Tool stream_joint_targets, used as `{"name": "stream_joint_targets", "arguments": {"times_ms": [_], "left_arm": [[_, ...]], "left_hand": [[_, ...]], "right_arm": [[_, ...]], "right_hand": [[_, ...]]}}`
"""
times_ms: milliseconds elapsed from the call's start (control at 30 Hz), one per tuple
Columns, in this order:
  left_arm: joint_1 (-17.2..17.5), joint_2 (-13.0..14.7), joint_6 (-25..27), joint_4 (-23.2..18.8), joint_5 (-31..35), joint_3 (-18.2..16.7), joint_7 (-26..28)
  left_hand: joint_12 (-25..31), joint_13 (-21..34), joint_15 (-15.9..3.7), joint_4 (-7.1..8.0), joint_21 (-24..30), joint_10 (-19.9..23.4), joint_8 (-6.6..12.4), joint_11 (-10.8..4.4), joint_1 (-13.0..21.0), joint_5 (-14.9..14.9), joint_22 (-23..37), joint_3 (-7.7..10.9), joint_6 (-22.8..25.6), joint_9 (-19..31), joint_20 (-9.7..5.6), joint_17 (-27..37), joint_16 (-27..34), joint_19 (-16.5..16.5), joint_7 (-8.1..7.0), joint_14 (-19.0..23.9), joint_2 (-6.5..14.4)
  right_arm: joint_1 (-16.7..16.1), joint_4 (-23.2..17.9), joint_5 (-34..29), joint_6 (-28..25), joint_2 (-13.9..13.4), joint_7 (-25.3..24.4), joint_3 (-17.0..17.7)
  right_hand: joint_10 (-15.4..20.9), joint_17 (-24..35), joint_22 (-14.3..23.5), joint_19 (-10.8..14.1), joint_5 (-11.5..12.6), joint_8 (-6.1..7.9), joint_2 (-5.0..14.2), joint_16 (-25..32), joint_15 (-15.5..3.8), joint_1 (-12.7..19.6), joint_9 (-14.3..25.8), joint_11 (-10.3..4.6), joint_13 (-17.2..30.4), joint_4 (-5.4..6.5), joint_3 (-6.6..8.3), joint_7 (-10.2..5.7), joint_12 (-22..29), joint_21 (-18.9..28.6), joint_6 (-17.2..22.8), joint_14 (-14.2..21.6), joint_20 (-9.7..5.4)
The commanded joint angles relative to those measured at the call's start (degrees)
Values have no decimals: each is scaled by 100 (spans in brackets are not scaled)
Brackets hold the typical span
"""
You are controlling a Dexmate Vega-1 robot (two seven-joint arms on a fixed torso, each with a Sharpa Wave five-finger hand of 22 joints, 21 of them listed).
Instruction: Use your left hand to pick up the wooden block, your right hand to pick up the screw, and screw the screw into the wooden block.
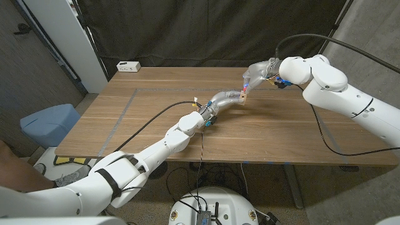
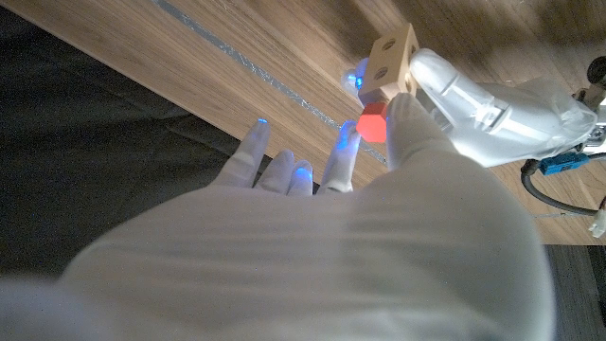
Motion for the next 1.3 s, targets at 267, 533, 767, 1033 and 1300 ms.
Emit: {"name": "stream_joint_targets", "arguments": {"times_ms": [267,533,767,1033,1300], "left_arm": [[-42,-43,-6,98,-23,2,-42],[-62,-57,-20,150,-23,-1,-43],[-81,-79,-37,211,-35,-6,-54],[-97,-96,-46,258,-43,-7,-65],[-75,-75,-29,205,-30,-8,-37]], "left_hand": [[-29,-4,-316,23,26,38,36,3,16,32,23,37,259,18,14,27,-8,7,-41,26,47],[-26,-3,-309,24,26,41,36,1,13,30,23,34,261,17,11,28,-6,8,-39,27,48],[-32,-5,-302,23,26,29,32,2,16,32,23,41,252,16,18,27,-9,8,-32,24,53],[-33,-4,-303,23,26,27,33,1,17,33,23,44,254,16,20,27,-10,7,-28,21,56],[-32,-3,-303,24,26,27,33,8,13,33,23,46,252,17,18,25,-12,7,-38,22,51]], "right_arm": [[39,114,-13,51,84,-61,-18],[55,172,-4,90,111,-93,-35],[89,228,2,110,137,-78,-62],[86,257,30,114,148,-103,-66],[47,249,23,54,158,-178,-58]], "right_hand": [[176,44,5,95,-52,134,13,64,-187,86,28,-17,7,51,94,15,71,41,263,130,-43],[253,61,6,132,-61,223,37,82,-225,108,53,-33,4,66,135,12,90,45,437,174,-69],[301,71,6,150,-66,281,49,91,-247,116,80,-58,1,75,159,28,100,45,526,199,-90],[376,86,6,159,-76,384,56,101,-254,95,124,-90,-3,97,176,18,116,39,692,226,-93],[469,100,7,160,-87,466,37,116,-285,37,156,-157,-8,122,168,8,137,32,818,265,-92]]}}
